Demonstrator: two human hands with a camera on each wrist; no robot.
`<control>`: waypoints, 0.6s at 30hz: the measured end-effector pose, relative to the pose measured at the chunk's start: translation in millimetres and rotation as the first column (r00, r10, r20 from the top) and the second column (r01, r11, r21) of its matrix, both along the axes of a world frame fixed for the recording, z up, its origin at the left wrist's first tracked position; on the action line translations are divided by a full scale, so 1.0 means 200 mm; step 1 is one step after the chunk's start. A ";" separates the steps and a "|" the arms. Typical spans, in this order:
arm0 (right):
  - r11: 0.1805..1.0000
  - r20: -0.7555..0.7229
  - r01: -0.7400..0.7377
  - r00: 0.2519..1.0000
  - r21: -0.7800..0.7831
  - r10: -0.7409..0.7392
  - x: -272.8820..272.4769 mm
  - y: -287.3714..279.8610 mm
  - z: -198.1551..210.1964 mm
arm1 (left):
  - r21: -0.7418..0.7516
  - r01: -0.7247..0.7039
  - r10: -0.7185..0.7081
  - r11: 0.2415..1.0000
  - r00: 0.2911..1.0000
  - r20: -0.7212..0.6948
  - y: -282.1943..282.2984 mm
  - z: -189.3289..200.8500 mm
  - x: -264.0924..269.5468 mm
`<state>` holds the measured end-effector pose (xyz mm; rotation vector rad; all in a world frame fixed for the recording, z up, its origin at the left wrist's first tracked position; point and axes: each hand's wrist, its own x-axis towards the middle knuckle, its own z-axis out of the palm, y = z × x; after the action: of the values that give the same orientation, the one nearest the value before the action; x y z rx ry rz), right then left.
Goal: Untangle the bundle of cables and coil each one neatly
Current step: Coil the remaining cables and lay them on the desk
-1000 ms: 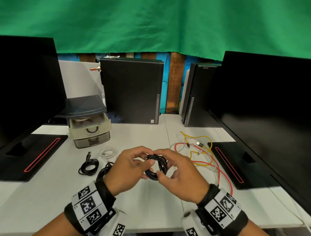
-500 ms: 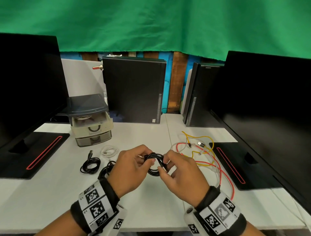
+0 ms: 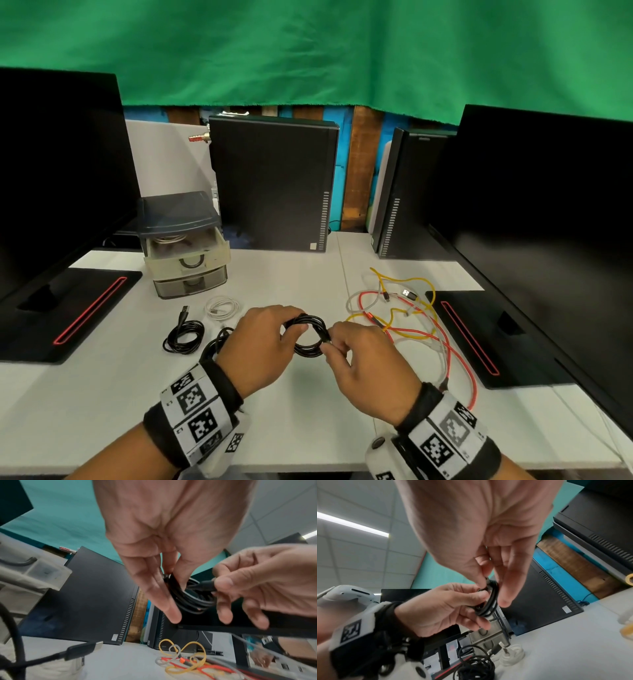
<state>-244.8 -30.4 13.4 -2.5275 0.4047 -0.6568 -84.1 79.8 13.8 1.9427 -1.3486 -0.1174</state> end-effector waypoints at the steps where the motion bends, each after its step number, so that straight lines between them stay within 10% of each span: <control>1: 0.999 0.013 0.017 1.000 0.037 -0.017 0.00 0.00 0.00 | 0.021 0.005 -0.004 1.000 0.999 -0.039 0.00 0.01 0.01; 11: 0.774 0.080 0.010 0.994 0.633 -0.079 0.15 0.02 -0.02 | 0.195 0.150 -0.032 0.969 0.862 -0.506 0.04 0.08 0.14; 18: 0.680 -0.080 0.161 0.986 0.715 -0.150 0.34 -0.02 -0.09 | 0.298 -0.016 0.147 0.955 0.894 -0.424 0.09 0.07 0.32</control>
<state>-176.1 -34.4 -3.7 -1.7446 0.7298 -0.4159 -20.1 98.3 27.7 2.0418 -0.9813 -0.7085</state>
